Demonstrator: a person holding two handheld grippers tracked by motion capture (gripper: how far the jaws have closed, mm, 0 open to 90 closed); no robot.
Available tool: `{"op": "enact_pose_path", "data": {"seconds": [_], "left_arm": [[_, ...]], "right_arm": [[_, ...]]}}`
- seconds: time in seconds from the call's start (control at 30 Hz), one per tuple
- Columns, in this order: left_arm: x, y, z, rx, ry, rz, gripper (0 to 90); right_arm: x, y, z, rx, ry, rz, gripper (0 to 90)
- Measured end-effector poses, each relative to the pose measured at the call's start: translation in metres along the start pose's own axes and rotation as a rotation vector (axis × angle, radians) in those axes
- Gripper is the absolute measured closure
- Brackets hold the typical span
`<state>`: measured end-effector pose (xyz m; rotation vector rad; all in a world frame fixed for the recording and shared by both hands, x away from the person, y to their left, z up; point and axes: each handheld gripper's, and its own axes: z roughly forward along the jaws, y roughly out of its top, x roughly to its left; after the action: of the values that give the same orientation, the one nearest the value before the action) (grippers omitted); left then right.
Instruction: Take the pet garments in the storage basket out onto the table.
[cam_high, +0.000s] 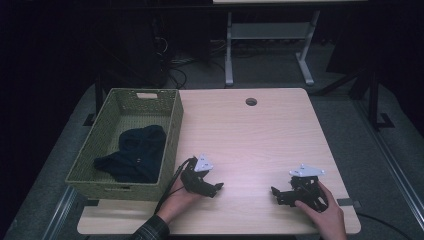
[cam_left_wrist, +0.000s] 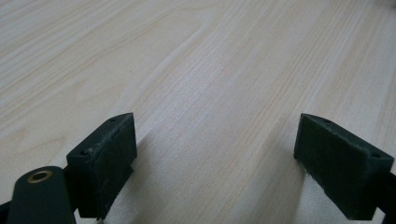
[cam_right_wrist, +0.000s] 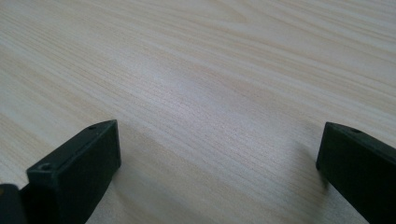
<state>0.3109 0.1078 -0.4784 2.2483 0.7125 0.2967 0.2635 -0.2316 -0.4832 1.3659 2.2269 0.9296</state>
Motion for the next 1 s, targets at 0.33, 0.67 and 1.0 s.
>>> {"op": "enact_pose_path", "data": {"seconds": [0.33,0.67,1.0], "left_arm": [[0.000,0.003,0.001,0.014,0.001,0.000,12.6],[0.001,0.008,-0.001,0.031,-0.011,-0.011,13.0],[0.000,0.018,-0.009,0.026,-0.021,-0.007,13.0]], "right_arm": [[0.000,0.000,0.000,0.001,0.000,-0.005,0.0],[0.000,0.000,-0.001,0.004,0.000,0.002,0.0],[0.000,0.000,-0.001,0.003,-0.001,0.002,0.0]]}}
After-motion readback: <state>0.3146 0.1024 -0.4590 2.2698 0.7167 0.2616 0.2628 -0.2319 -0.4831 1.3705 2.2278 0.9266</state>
